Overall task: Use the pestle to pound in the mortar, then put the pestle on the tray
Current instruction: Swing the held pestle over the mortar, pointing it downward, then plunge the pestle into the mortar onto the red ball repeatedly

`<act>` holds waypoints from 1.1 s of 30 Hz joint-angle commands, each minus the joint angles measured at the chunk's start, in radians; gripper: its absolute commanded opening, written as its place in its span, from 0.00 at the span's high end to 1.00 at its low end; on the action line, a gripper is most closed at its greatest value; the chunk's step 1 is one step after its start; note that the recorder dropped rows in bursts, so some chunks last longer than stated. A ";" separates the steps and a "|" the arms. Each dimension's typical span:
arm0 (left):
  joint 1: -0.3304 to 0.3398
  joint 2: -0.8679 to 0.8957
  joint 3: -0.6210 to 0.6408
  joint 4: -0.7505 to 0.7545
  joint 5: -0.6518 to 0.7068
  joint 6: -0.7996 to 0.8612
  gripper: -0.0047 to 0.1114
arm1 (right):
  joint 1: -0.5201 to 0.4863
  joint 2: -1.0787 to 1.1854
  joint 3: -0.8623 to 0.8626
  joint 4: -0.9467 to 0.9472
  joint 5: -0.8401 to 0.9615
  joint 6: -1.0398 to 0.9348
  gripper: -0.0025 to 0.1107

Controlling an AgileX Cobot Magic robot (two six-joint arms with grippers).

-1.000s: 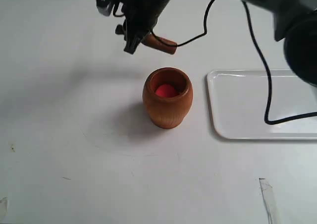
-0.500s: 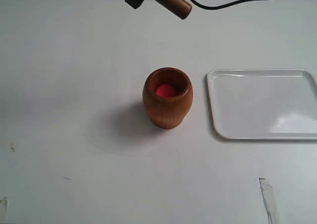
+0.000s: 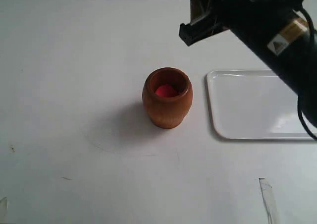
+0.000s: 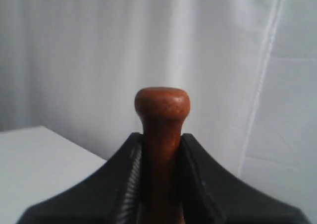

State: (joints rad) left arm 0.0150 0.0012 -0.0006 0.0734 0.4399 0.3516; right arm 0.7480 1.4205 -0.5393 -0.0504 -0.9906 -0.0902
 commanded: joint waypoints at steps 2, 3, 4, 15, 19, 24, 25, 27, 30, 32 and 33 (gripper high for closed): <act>-0.008 -0.001 0.001 -0.007 -0.003 -0.008 0.96 | 0.000 0.159 0.053 -0.166 -0.230 0.180 0.98; -0.008 -0.001 0.001 -0.007 -0.003 -0.008 0.96 | 0.000 0.206 0.042 -0.183 -0.230 0.204 0.98; -0.008 -0.001 0.001 -0.007 -0.003 -0.008 0.96 | 0.000 0.240 0.033 -0.183 -0.230 0.218 0.98; -0.008 -0.001 0.001 -0.007 -0.003 -0.008 0.96 | 0.000 0.438 0.031 -0.235 -0.230 0.233 0.98; -0.008 -0.001 0.001 -0.007 -0.003 -0.008 0.96 | 0.000 0.483 0.031 -0.208 -0.230 0.233 0.98; -0.008 -0.001 0.001 -0.007 -0.003 -0.008 0.96 | 0.000 0.379 0.031 -0.156 -0.230 0.206 0.98; -0.008 -0.001 0.001 -0.007 -0.003 -0.008 0.96 | 0.000 0.337 0.031 -0.156 -0.230 0.197 0.98; -0.008 -0.001 0.001 -0.007 -0.003 -0.008 0.96 | 0.000 0.244 0.031 -0.160 -0.230 0.190 0.98; -0.008 -0.001 0.001 -0.007 -0.003 -0.008 0.96 | 0.000 0.118 0.031 -0.160 -0.230 0.187 0.98; -0.008 -0.001 0.001 -0.007 -0.003 -0.008 0.96 | 0.000 0.059 0.031 -0.168 -0.230 0.178 0.98; -0.008 -0.001 0.001 -0.007 -0.003 -0.008 0.96 | 0.000 0.031 0.031 -0.168 -0.230 0.174 0.98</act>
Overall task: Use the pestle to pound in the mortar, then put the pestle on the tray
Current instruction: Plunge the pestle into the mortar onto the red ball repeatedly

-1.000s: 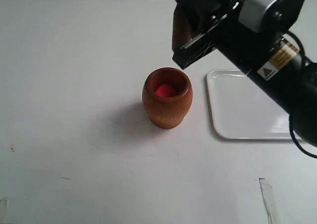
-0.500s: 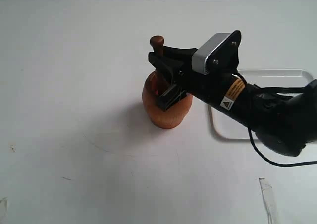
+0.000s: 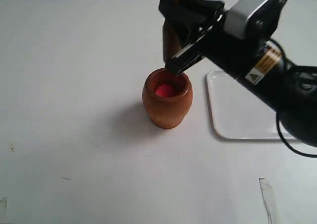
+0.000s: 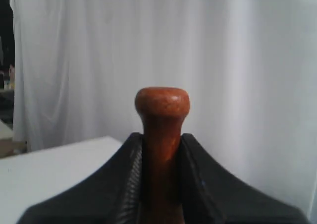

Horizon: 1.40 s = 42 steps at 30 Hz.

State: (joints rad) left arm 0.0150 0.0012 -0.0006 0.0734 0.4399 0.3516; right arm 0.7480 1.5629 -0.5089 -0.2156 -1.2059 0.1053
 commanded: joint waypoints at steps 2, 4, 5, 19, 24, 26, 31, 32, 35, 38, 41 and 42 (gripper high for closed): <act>-0.008 -0.001 0.001 -0.007 -0.003 -0.008 0.96 | 0.000 -0.125 0.000 -0.003 -0.015 -0.022 0.98; -0.008 -0.001 0.001 -0.007 -0.003 -0.008 0.96 | 0.000 -0.121 0.000 -0.009 0.008 -0.024 0.98; -0.008 -0.001 0.001 -0.007 -0.003 -0.008 0.96 | 0.000 -0.107 0.000 -0.019 0.023 -0.027 0.98; -0.008 -0.001 0.001 -0.007 -0.003 -0.008 0.96 | 0.000 0.352 0.000 -0.048 -0.015 0.049 0.98; -0.008 -0.001 0.001 -0.007 -0.003 -0.008 0.96 | 0.000 0.318 -0.006 -0.048 -0.015 0.055 0.98; -0.008 -0.001 0.001 -0.007 -0.003 -0.008 0.96 | 0.000 0.261 -0.006 -0.048 -0.015 0.055 0.98; -0.008 -0.001 0.001 -0.007 -0.003 -0.008 0.96 | 0.000 0.059 -0.006 -0.048 -0.015 0.051 0.98; -0.008 -0.001 0.001 -0.007 -0.003 -0.008 0.96 | 0.000 0.022 -0.006 -0.048 -0.015 0.049 0.98; -0.008 -0.001 0.001 -0.007 -0.003 -0.008 0.96 | 0.000 -0.099 -0.006 -0.048 -0.015 0.032 0.98; -0.008 -0.001 0.001 -0.007 -0.003 -0.008 0.96 | 0.000 -0.169 -0.006 -0.048 -0.015 0.012 0.98; -0.008 -0.001 0.001 -0.007 -0.003 -0.008 0.96 | 0.000 -0.176 -0.006 -0.048 0.021 -0.004 0.98; -0.008 -0.001 0.001 -0.007 -0.003 -0.008 0.96 | 0.000 -0.163 -0.006 -0.048 0.038 -0.004 0.98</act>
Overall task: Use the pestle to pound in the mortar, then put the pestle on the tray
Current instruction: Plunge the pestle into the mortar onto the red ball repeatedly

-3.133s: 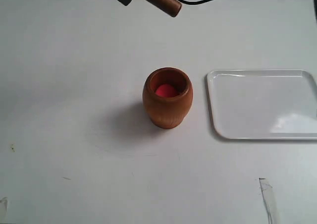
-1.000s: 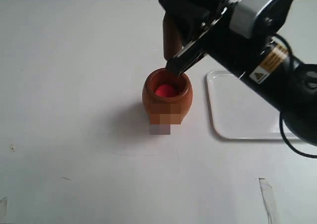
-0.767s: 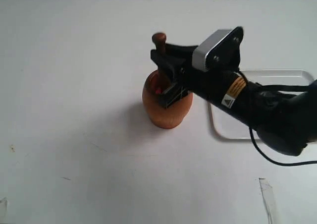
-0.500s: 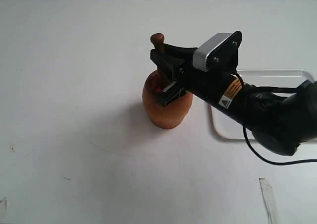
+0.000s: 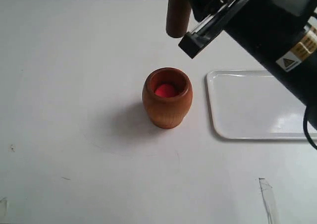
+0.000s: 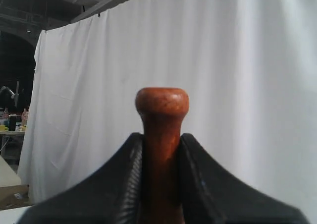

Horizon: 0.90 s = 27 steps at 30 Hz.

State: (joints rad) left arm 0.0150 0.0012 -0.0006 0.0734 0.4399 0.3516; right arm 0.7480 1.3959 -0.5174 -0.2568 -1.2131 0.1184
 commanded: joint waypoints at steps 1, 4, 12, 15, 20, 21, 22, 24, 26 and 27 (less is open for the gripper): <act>-0.008 -0.001 0.001 -0.007 -0.003 -0.008 0.96 | 0.000 0.021 0.003 -0.006 0.054 -0.017 0.98; -0.008 -0.001 0.001 -0.007 -0.003 -0.008 0.96 | 0.000 0.102 0.003 -0.011 0.054 -0.017 0.98; -0.008 -0.001 0.001 -0.007 -0.003 -0.008 0.96 | 0.000 0.410 0.003 -0.036 0.023 0.002 0.98; -0.008 -0.001 0.001 -0.007 -0.003 -0.008 0.96 | 0.000 0.488 0.003 -0.036 -0.008 0.025 0.98; -0.008 -0.001 0.001 -0.007 -0.003 -0.008 0.96 | 0.000 0.458 0.003 -0.036 -0.008 0.025 0.98; -0.008 -0.001 0.001 -0.007 -0.003 -0.008 0.96 | 0.000 0.437 0.003 -0.034 -0.008 0.025 0.98; -0.008 -0.001 0.001 -0.007 -0.003 -0.008 0.96 | 0.000 0.405 0.003 -0.032 -0.008 0.025 0.98; -0.008 -0.001 0.001 -0.007 -0.003 -0.008 0.96 | 0.000 0.325 0.003 -0.032 -0.008 0.022 0.98; -0.008 -0.001 0.001 -0.007 -0.003 -0.008 0.96 | 0.000 0.231 0.003 -0.032 -0.008 0.022 0.98; -0.008 -0.001 0.001 -0.007 -0.003 -0.008 0.96 | 0.000 0.182 0.003 -0.032 -0.008 0.022 0.98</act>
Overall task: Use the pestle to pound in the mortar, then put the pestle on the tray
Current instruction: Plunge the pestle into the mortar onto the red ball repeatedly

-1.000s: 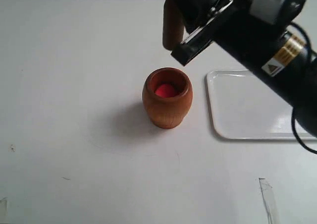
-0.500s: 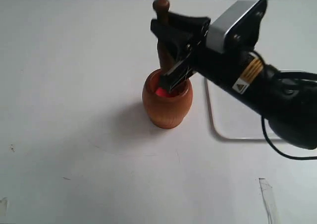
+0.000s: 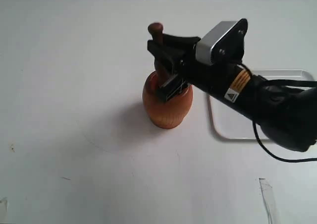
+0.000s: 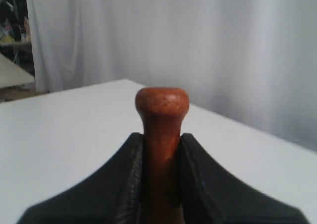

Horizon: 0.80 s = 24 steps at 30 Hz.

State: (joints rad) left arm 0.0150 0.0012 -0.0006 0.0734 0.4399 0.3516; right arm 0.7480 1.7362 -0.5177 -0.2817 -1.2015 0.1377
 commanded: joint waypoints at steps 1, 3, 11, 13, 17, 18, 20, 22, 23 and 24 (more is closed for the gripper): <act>-0.008 -0.001 0.001 -0.007 -0.003 -0.008 0.96 | 0.000 -0.207 0.003 -0.007 -0.020 0.003 0.98; -0.008 -0.001 0.001 -0.007 -0.003 -0.008 0.96 | 0.000 -0.280 0.003 -0.007 -0.020 0.003 0.98; -0.008 -0.001 0.001 -0.007 -0.003 -0.008 0.96 | 0.000 -0.395 0.003 -0.007 0.079 -0.038 0.98; -0.008 -0.001 0.001 -0.007 -0.003 -0.008 0.96 | 0.000 -0.352 0.003 -0.007 0.104 -0.045 0.98; -0.008 -0.001 0.001 -0.007 -0.003 -0.008 0.96 | 0.000 -0.226 0.003 -0.007 0.092 -0.049 0.98; -0.008 -0.001 0.001 -0.007 -0.003 -0.008 0.96 | 0.000 -0.184 0.003 -0.007 0.086 -0.049 0.98; -0.008 -0.001 0.001 -0.007 -0.003 -0.008 0.96 | 0.000 -0.095 0.003 -0.009 0.063 -0.047 0.98; -0.008 -0.001 0.001 -0.007 -0.003 -0.008 0.96 | 0.000 -0.009 0.003 -0.013 0.040 -0.040 0.98; -0.008 -0.001 0.001 -0.007 -0.003 -0.008 0.96 | 0.000 0.031 0.003 -0.013 0.027 -0.035 0.98; -0.008 -0.001 0.001 -0.007 -0.003 -0.008 0.96 | 0.000 0.059 0.003 -0.013 0.016 -0.032 0.98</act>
State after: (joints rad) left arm 0.0150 0.0012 -0.0006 0.0734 0.4399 0.3516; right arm 0.7480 1.7148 -0.5177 -0.2866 -1.1373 0.1007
